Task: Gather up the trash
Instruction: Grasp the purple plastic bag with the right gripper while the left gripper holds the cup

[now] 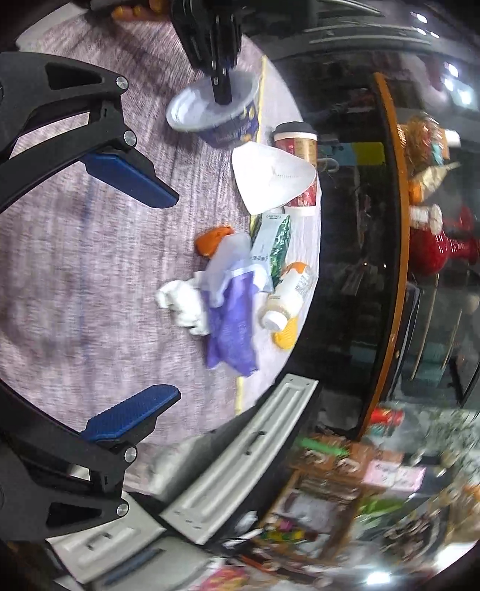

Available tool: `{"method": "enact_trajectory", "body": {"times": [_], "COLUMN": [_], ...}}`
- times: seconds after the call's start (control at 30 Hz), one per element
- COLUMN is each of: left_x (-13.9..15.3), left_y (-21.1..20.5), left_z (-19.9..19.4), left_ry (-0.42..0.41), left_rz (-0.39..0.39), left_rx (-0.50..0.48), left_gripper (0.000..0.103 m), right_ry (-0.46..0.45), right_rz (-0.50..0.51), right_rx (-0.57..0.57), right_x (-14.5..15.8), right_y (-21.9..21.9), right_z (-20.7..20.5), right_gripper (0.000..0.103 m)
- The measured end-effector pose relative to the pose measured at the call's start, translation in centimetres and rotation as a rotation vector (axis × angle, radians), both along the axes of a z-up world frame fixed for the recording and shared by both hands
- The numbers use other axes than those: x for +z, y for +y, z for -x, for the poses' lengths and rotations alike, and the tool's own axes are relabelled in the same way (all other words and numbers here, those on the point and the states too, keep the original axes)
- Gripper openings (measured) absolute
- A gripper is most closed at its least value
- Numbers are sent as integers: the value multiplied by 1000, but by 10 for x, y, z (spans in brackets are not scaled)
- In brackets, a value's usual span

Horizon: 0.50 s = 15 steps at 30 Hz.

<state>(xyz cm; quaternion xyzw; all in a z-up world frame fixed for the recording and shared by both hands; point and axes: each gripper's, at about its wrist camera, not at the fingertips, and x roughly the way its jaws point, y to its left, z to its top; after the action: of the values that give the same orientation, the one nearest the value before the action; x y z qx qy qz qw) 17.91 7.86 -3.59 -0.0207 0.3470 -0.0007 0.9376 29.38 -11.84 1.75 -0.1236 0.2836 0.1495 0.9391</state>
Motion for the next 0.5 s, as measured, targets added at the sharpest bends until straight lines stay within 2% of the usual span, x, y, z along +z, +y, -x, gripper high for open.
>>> {"method": "enact_trajectory", "body": {"times": [0.2,0.4,0.5], "left_x": [2,-4,-7], "left_y": [4,4,3], "left_z": [7,6,5], "left_ry": [-11,9,15], "left_rz": [38,58,70], "left_rx": [1,-7,-15], "left_gripper": [8,8,8], "right_ry": [-67,-112,-109], "right_rz": [215,400,437], "right_rx": [89,94,109], "right_x": [-8,-25,-31], "right_y": [44,63,66], "right_z": [-29,-54,-61], "right_gripper": [95,94,80]}}
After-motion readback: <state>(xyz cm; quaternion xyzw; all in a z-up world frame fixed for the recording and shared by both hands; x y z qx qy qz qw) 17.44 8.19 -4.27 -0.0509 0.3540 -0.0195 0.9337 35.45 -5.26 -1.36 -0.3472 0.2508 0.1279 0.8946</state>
